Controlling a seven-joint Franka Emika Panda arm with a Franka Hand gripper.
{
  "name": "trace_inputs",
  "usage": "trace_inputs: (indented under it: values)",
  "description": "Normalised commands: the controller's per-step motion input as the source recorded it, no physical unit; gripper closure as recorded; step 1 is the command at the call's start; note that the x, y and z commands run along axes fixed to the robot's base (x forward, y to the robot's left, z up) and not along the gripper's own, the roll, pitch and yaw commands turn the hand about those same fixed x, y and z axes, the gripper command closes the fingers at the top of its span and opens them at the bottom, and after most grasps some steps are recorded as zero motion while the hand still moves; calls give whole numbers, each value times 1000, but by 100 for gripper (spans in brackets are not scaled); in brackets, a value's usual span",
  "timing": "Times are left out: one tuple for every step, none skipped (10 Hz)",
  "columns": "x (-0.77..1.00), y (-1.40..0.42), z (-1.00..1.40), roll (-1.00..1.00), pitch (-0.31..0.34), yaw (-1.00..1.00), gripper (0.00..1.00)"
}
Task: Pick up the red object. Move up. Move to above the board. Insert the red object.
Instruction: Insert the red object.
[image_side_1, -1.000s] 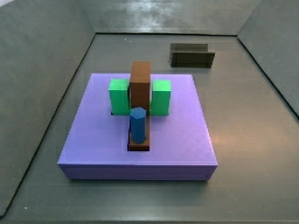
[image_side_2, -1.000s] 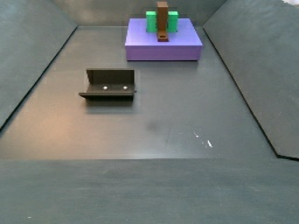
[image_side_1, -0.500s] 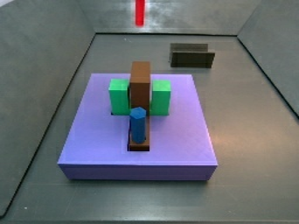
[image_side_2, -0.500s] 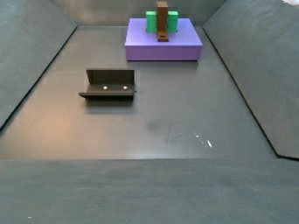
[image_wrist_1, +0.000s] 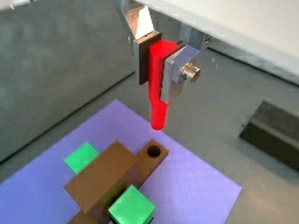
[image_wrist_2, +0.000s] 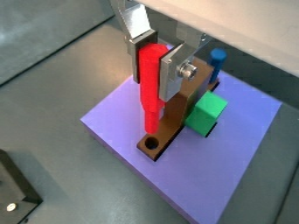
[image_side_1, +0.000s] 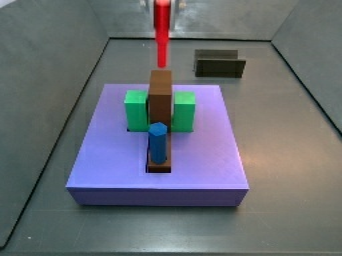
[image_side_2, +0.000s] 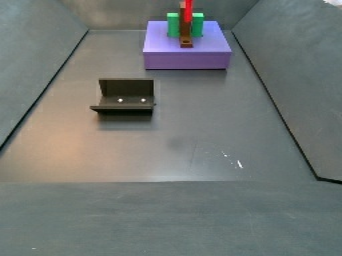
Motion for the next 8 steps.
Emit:
trace_inputs:
  values:
    - [100, 0, -554, -9, -13, -134, 100]
    - [160, 0, -474, -23, 0, -117, 100]
    - [100, 0, -400, -4, 0, -109, 100]
    - [103, 0, -351, 0, 0, -97, 100]
    - [0, 0, -326, 0, 0, -69, 100]
    - [37, 0, -351, -10, 0, -57, 100]
    - [0, 0, -357, -11, -4, -57, 100]
    - [0, 0, -360, 0, -16, -57, 100]
